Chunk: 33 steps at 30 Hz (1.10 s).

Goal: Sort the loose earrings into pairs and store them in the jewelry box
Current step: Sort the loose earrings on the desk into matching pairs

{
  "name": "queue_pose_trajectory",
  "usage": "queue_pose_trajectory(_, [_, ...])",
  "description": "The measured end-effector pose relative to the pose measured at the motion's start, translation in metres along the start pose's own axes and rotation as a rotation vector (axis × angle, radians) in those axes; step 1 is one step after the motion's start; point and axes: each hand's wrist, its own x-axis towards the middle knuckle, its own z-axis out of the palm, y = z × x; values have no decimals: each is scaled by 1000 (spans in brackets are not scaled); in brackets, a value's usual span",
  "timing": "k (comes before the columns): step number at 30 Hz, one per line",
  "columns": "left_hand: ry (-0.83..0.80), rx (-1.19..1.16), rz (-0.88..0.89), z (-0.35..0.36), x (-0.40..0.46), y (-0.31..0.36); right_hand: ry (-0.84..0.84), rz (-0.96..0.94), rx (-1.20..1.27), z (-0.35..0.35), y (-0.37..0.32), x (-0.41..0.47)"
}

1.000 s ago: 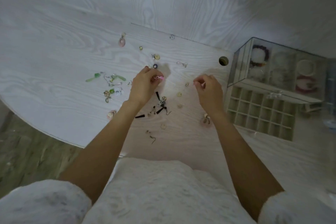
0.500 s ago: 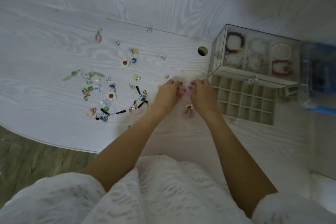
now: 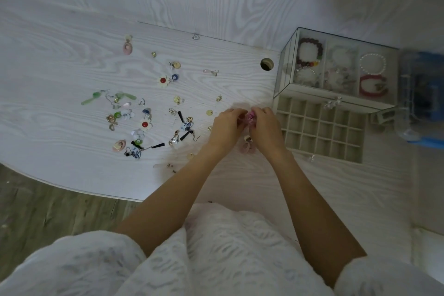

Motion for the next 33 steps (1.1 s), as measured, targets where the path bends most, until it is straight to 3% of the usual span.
queue_pose_trajectory(5, [3,-10,79,-25,-14,-7,-20,-12,-3,-6,-6,-2])
queue_pose_trajectory(10, [161,122,223,-81,-37,-34,64,-145,-59,-24,-29,-2])
queue_pose_trajectory(13, [350,179,166,-118,-48,-55,10,-294,-102,-25,-56,11])
queue_pose_trajectory(17, [513,231,-89,-155,-52,-84,-124,-519,-199,-14,-98,44])
queue_pose_trajectory(20, [445,296,-255,-172,-56,-105,-191,-675,-261,3,-131,73])
queue_pose_trajectory(23, [336,351,-294,-174,-65,-116,-198,-748,-295,26,-159,96])
queue_pose_trajectory(28, [275,398,-284,-156,-69,-126,-179,-744,-447,57,-175,109])
queue_pose_trajectory(33, [262,459,-315,-149,-61,-127,-146,-677,-332,63,-166,104])
